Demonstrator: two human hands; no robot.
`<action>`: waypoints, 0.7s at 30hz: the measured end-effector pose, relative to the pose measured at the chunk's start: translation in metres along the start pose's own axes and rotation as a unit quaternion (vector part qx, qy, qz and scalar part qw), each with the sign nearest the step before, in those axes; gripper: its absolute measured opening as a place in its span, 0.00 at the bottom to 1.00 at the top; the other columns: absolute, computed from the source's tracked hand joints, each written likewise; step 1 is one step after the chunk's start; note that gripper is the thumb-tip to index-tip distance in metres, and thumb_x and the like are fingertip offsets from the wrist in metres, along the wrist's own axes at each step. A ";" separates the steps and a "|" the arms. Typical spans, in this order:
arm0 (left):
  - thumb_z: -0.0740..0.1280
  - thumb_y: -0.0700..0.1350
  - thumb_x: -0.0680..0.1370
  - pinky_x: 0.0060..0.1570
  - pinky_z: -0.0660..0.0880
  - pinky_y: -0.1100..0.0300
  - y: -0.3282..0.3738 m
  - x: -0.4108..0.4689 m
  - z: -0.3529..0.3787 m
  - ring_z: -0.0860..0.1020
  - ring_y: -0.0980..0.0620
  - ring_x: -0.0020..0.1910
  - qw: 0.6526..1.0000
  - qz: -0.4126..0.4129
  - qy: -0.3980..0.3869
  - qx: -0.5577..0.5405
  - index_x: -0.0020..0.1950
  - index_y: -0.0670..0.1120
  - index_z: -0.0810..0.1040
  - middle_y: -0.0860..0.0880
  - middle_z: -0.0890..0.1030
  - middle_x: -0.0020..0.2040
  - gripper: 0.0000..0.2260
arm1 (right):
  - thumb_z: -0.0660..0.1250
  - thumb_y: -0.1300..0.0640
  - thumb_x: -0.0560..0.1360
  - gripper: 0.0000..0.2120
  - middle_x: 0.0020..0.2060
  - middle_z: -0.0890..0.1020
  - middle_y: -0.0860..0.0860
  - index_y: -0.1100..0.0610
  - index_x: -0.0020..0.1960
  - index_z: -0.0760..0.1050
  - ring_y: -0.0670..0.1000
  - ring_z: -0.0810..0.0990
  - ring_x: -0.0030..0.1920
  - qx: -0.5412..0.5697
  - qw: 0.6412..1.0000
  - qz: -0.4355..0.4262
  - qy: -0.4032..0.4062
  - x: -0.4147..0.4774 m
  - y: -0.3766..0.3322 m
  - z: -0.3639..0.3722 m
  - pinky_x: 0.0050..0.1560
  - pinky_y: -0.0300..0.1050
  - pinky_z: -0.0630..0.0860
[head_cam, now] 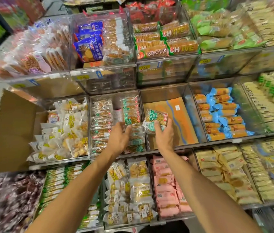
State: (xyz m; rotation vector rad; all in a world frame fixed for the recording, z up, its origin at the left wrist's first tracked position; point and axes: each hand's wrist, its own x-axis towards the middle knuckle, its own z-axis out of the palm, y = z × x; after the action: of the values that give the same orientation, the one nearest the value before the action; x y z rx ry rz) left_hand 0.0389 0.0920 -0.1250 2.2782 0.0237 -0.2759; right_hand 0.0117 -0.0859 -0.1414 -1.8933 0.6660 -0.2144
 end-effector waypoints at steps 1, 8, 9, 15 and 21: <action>0.58 0.58 0.86 0.53 0.76 0.59 0.001 -0.002 0.004 0.78 0.50 0.56 1.000 -0.006 0.019 0.010 0.74 0.39 0.67 0.45 0.78 0.63 0.26 | 0.63 0.42 0.84 0.34 0.78 0.69 0.55 0.56 0.84 0.57 0.57 0.69 0.76 0.001 1.000 0.000 0.000 0.000 0.001 0.001 0.70 0.50 0.67; 0.51 0.68 0.84 0.69 0.71 0.45 0.021 0.006 0.021 0.73 0.38 0.71 0.990 -0.127 0.015 -0.067 0.80 0.36 0.60 0.38 0.72 0.74 0.39 | 0.64 0.42 0.84 0.35 0.78 0.70 0.56 0.57 0.83 0.58 0.58 0.68 0.77 -0.005 1.000 -0.014 0.005 0.002 0.008 0.003 0.72 0.51 0.66; 0.52 0.70 0.83 0.71 0.71 0.42 0.017 0.010 0.023 0.73 0.36 0.71 0.988 -0.134 0.024 -0.069 0.81 0.36 0.58 0.37 0.71 0.75 0.41 | 0.64 0.42 0.84 0.34 0.77 0.71 0.56 0.57 0.83 0.59 0.58 0.69 0.76 -0.007 1.000 -0.017 0.006 0.003 0.009 0.003 0.70 0.49 0.67; 0.50 0.76 0.77 0.64 0.76 0.41 -0.001 0.012 0.035 0.78 0.37 0.64 0.988 -0.139 0.054 -0.027 0.80 0.39 0.58 0.38 0.78 0.68 0.47 | 0.64 0.41 0.83 0.33 0.76 0.72 0.55 0.56 0.82 0.61 0.57 0.70 0.75 -0.023 0.999 -0.032 0.013 0.005 0.015 0.003 0.69 0.50 0.68; 0.59 0.55 0.87 0.43 0.74 0.61 -0.001 0.004 0.027 0.79 0.50 0.48 0.990 -0.097 0.075 -0.073 0.73 0.38 0.65 0.42 0.78 0.61 0.23 | 0.64 0.39 0.82 0.32 0.71 0.76 0.55 0.54 0.80 0.63 0.59 0.75 0.69 -0.016 0.999 -0.028 0.015 0.009 0.022 0.008 0.64 0.53 0.73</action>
State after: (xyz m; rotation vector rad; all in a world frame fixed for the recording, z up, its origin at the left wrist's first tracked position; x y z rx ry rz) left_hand 0.0373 0.0725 -0.1440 2.1488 0.3338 -0.1957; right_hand 0.0153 -0.0905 -0.1654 -1.9453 0.6402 -0.2699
